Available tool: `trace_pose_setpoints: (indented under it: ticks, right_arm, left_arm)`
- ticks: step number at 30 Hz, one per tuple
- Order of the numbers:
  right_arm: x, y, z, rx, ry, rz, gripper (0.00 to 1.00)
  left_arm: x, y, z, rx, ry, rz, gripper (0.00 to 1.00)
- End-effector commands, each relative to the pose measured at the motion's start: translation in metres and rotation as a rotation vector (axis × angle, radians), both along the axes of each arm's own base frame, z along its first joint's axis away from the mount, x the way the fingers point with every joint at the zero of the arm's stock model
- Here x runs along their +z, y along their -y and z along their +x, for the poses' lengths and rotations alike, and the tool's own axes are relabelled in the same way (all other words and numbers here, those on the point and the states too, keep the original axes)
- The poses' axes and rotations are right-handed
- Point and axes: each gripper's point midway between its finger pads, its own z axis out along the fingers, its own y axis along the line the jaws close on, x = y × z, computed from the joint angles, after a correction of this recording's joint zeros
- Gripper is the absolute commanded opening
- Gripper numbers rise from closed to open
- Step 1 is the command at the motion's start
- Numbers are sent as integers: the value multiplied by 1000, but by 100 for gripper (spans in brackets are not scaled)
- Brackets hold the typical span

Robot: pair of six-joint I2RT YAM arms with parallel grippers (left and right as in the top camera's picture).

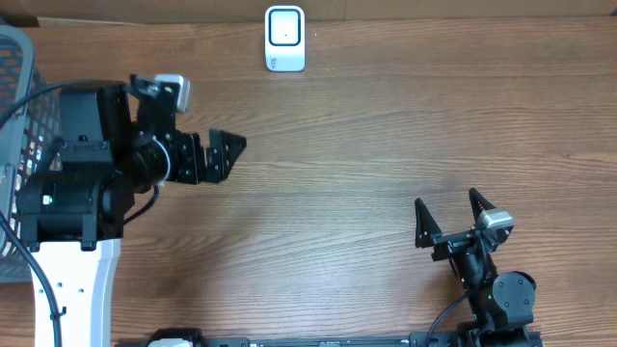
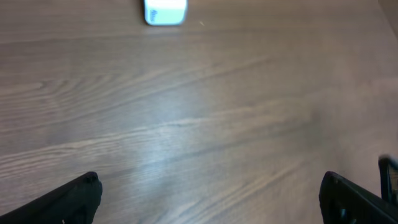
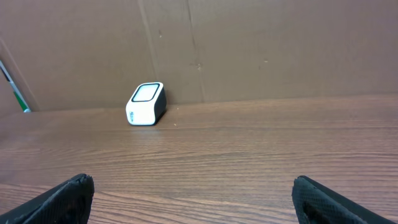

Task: Scan the item barcode
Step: 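Move the left gripper left over the grey basket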

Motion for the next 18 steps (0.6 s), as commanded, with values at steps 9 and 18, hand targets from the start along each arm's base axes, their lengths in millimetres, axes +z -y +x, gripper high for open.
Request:
trace_pose_setpoints:
  ticks: [9,18]
  right_arm:
    - [-2,-1,0,7,4,-3,100]
    - [-2,-1,0,7,4,-3,100]
  left_arm:
    - [100,-131,-10,706,153,114,100]
    - [109,-241,-55,1249,162,53,100]
